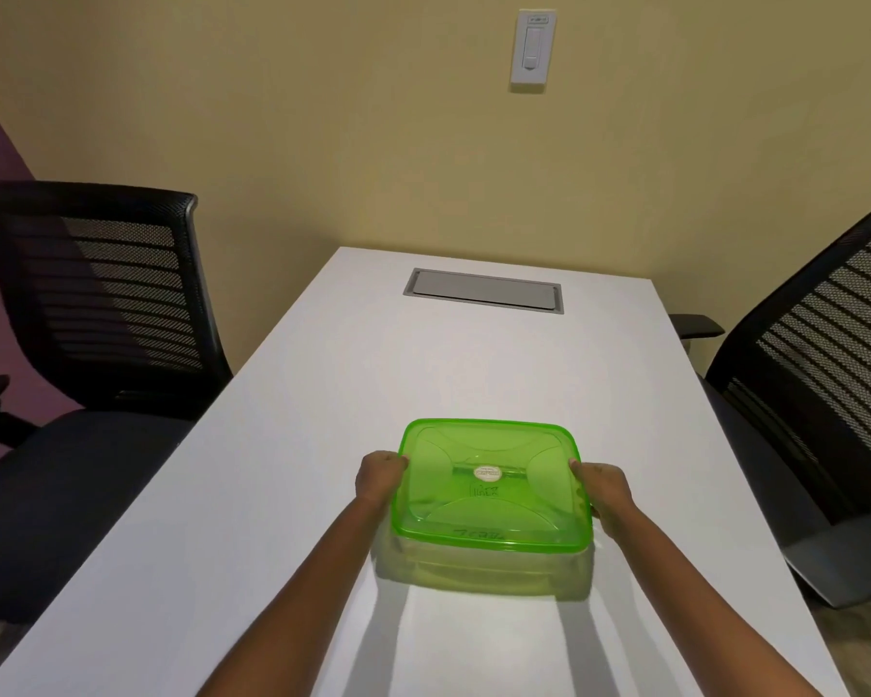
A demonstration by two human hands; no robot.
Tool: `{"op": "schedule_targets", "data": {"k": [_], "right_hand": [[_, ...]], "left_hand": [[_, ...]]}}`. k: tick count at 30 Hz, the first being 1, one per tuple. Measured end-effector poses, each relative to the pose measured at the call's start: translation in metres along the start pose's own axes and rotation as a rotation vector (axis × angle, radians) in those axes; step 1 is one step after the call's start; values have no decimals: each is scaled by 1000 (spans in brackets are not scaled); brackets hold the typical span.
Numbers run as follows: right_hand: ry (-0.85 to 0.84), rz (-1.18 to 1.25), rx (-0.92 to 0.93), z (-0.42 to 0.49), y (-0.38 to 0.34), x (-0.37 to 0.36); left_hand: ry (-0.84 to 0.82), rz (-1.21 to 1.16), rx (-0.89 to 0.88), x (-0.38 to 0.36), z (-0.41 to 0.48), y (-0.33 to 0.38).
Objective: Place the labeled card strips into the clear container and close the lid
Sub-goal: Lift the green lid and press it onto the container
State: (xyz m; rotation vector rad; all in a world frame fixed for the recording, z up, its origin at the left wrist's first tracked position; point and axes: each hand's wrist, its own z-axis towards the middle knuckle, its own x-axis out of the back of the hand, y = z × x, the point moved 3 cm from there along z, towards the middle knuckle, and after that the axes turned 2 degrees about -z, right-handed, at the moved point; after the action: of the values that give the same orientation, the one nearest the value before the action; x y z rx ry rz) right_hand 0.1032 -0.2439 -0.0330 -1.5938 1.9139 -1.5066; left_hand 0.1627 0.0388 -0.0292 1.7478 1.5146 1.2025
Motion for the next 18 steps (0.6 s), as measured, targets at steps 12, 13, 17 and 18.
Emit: {"op": "schedule_targets", "data": {"k": [12,13,17,18], "right_hand": [[34,-9,24,37,-24,-14],[29,1,10,39,-24,-15],[8,44,-39,43,-25,-16],[6,51,-47,43,-25,-17]], "left_hand": [[83,88,-87,-22,30,26],[93,79,-91,-23,31,24],[135,78,-115,-26,32,19],[139,83,-118,-27,32,18]]}}
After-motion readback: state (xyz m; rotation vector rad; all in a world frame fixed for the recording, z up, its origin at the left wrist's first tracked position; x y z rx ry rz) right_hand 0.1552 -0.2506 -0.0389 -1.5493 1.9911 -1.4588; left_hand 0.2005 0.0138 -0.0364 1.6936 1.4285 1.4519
